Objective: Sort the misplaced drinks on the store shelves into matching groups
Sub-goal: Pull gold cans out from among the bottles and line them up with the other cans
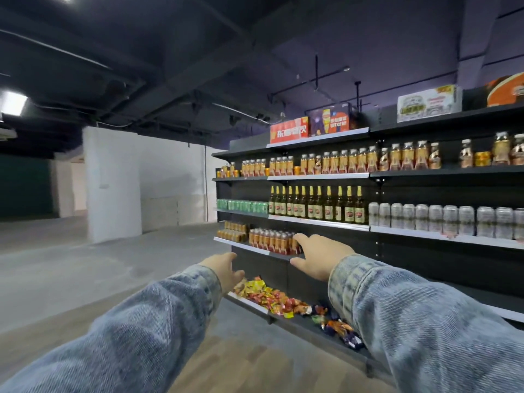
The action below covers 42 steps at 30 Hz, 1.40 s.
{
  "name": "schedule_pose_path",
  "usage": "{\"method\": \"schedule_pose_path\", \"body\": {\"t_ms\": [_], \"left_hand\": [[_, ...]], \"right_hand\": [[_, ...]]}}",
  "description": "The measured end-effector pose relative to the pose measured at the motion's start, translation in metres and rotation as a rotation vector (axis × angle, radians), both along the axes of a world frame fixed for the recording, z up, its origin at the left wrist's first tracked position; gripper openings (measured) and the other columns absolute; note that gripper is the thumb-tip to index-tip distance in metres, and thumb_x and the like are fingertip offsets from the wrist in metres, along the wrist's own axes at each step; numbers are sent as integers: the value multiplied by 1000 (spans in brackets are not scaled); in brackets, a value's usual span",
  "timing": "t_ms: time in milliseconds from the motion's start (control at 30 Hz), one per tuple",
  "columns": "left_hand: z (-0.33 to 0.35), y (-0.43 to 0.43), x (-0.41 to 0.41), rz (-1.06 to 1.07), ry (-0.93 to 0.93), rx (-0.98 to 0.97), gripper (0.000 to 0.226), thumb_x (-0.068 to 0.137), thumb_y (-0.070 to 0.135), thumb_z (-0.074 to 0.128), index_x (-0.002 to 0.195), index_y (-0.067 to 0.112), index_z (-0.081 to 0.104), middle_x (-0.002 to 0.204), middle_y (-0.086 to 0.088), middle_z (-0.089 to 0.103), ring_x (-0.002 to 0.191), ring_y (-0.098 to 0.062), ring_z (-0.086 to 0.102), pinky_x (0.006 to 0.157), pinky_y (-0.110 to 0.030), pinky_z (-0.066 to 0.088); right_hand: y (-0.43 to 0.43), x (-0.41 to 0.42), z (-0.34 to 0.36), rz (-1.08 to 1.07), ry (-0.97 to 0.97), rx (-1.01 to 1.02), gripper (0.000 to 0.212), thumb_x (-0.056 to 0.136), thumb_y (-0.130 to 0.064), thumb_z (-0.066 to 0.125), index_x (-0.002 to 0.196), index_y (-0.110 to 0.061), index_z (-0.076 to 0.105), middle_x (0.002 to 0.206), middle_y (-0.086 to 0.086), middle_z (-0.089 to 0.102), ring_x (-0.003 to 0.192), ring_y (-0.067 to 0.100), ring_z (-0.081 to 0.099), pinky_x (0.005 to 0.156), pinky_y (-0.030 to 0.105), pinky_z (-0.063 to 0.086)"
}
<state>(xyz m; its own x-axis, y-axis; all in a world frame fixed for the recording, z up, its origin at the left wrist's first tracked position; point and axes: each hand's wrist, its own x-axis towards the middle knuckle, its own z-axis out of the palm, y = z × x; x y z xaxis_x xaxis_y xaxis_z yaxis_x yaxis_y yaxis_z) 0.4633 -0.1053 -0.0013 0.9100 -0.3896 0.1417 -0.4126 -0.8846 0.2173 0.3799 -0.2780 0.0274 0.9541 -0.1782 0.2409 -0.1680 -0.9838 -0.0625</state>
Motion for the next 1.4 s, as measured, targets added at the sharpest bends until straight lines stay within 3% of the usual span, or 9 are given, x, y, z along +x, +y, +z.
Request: {"method": "schedule_pose_path", "body": {"t_ms": [100,233,400,733,1000,1400], "left_hand": [[2,-22,95,43,-6,-9,56,95,38,42,145,18,26,147,-5,39,130,-22,42,107,-32,34],[26,-49,218,87,-25,-13,56,95,38,41,145,18,27,146,-6,41,129,-22,44,106,-31,34],[47,-74,359,119,-48,-24,55,95,37,43,144,17,29,144,-7,44,128,-23,45,104,-29,34],[12,-114,670,83,-58,5,54,95,35,42,144,17,28,143,-7,45,126,-23,47,103,-30,36],[69,-149,925,24,-92,-30,51,96,34,41,142,14,32,141,-8,46,126,-23,47,103,-29,36],[55,-212,1284,0,-119,-75,52,95,36,42,143,17,32,140,-8,47,124,-24,49,104,-32,38]], "right_hand": [[-32,105,-2,21,-4,-6,52,97,-42,42,143,-22,32,130,4,55,111,23,58,87,35,51],[-66,243,23,52,-24,15,54,96,-43,42,145,-22,32,139,4,52,120,23,55,98,39,47],[-90,392,40,80,-20,16,52,97,-40,42,143,-19,34,137,6,53,119,24,55,98,40,47],[-129,698,2,56,-14,15,55,97,-41,42,146,-21,29,139,6,52,120,24,55,98,39,48],[-148,950,56,27,-12,-18,54,98,-41,40,146,-20,28,143,6,47,124,24,51,95,35,46],[-208,1317,53,38,-36,-68,53,98,-39,39,147,-20,28,130,6,55,110,24,58,85,37,51]]}}
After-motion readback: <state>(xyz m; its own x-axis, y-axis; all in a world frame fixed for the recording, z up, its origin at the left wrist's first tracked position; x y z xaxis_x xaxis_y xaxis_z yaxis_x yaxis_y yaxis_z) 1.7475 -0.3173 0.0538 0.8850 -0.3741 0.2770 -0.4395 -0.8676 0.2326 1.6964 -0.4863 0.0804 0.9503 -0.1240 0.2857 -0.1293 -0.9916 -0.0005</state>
